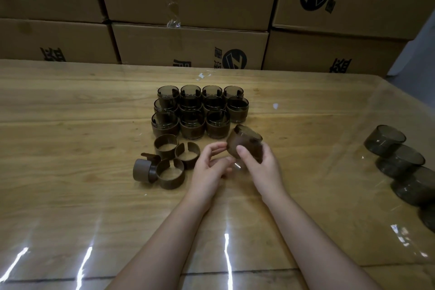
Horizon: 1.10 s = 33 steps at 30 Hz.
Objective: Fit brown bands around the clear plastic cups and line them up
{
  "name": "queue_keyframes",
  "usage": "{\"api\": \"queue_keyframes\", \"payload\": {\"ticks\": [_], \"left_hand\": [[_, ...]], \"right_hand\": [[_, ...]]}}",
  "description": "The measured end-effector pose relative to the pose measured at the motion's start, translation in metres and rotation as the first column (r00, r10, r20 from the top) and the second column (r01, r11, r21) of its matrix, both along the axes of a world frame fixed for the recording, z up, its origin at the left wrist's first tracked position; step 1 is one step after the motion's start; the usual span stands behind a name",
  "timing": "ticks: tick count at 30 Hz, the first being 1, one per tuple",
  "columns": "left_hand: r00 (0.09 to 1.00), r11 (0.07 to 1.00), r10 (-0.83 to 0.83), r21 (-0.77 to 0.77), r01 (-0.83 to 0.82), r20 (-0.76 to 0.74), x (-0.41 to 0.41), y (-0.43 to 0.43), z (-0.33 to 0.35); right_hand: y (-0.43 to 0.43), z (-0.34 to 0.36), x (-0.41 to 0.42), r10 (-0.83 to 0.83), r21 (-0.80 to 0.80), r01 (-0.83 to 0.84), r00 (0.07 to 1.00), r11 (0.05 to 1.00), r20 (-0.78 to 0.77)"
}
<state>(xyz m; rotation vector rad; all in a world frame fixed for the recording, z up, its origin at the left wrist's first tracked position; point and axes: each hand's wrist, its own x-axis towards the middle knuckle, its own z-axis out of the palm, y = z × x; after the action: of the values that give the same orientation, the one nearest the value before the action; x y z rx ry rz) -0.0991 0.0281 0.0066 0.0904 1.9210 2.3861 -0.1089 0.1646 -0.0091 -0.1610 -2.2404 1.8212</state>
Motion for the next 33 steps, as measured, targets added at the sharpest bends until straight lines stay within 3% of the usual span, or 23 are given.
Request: {"api": "queue_keyframes", "payload": {"ticks": [3,8,13,17,20,26,33], "left_hand": [[0.999,0.999,0.032,-0.027,-0.033,-0.018,0.001,0.003,0.001],[0.999,0.998,0.024,0.051,-0.027,0.043,0.000,0.003,0.003],[1.000,0.997,-0.014,-0.075,0.015,0.016,0.001,0.006,0.002],[1.000,0.994,-0.019,-0.111,0.021,0.023,-0.001,0.006,0.000],[1.000,0.998,-0.002,-0.062,0.004,0.031,-0.004,0.007,-0.001],[0.999,0.996,-0.049,-0.076,0.049,0.010,-0.004,0.010,-0.002],[0.997,0.994,-0.079,-0.075,0.077,-0.016,-0.001,0.009,0.001]], "right_hand": [[0.000,0.000,-0.003,-0.037,-0.057,0.038,0.999,0.998,0.007],[0.006,-0.001,-0.015,0.032,-0.020,-0.030,0.998,0.999,0.059],[0.021,0.002,-0.051,-0.092,0.022,0.092,0.995,0.996,0.026],[0.020,-0.001,-0.077,-0.217,0.174,0.207,0.975,0.963,0.039],[0.016,-0.003,-0.087,-0.235,0.396,0.167,0.963,0.903,0.131],[0.020,-0.005,-0.088,-0.180,0.359,0.115,0.972,0.926,0.153],[0.019,-0.006,-0.087,-0.174,0.509,0.051,0.965,0.859,0.195]]}}
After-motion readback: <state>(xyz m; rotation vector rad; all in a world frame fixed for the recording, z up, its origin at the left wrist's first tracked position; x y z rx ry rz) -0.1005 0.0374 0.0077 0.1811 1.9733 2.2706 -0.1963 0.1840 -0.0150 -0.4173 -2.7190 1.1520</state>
